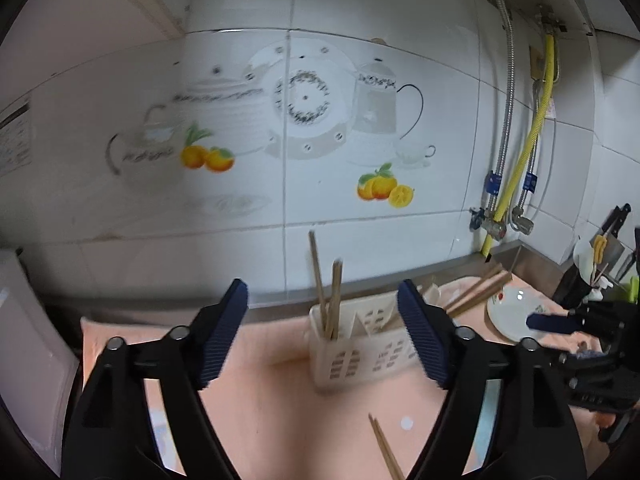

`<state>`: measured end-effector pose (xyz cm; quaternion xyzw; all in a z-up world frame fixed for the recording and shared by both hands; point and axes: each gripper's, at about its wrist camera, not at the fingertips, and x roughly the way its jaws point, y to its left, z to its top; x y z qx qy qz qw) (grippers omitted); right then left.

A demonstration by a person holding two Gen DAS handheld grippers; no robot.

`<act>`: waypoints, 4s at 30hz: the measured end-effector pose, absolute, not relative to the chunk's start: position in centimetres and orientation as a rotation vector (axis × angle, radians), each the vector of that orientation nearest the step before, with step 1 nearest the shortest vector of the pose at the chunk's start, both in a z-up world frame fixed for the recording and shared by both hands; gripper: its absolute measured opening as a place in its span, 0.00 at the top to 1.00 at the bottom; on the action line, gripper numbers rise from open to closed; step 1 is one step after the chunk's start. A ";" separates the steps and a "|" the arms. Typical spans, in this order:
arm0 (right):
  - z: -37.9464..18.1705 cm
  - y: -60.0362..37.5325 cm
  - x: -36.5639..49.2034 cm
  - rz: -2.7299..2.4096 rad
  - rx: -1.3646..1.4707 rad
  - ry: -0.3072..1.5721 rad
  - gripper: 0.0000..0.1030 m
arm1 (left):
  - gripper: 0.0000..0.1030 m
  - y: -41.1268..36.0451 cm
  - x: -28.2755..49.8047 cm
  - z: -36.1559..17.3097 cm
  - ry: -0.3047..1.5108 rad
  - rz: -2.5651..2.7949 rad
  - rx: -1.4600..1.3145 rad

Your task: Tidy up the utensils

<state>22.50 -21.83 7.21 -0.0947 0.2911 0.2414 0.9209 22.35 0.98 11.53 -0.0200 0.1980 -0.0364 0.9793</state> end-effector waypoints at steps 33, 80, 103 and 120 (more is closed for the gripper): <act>-9.1 -15.3 11.7 0.448 -0.115 0.827 0.80 | 0.05 6.1 11.4 1.3 0.454 0.110 -0.081; -10.8 -15.9 12.2 0.407 -0.051 0.850 0.94 | 0.05 4.5 10.7 -2.9 0.566 0.035 -0.103; -5.0 -21.7 10.4 0.434 -0.020 0.645 0.94 | 0.44 -5.0 10.5 -9.7 0.771 -0.257 -0.123; -4.8 -22.6 10.8 0.451 -0.004 0.622 0.94 | 0.80 -6.9 12.6 -12.4 0.881 -0.233 -0.126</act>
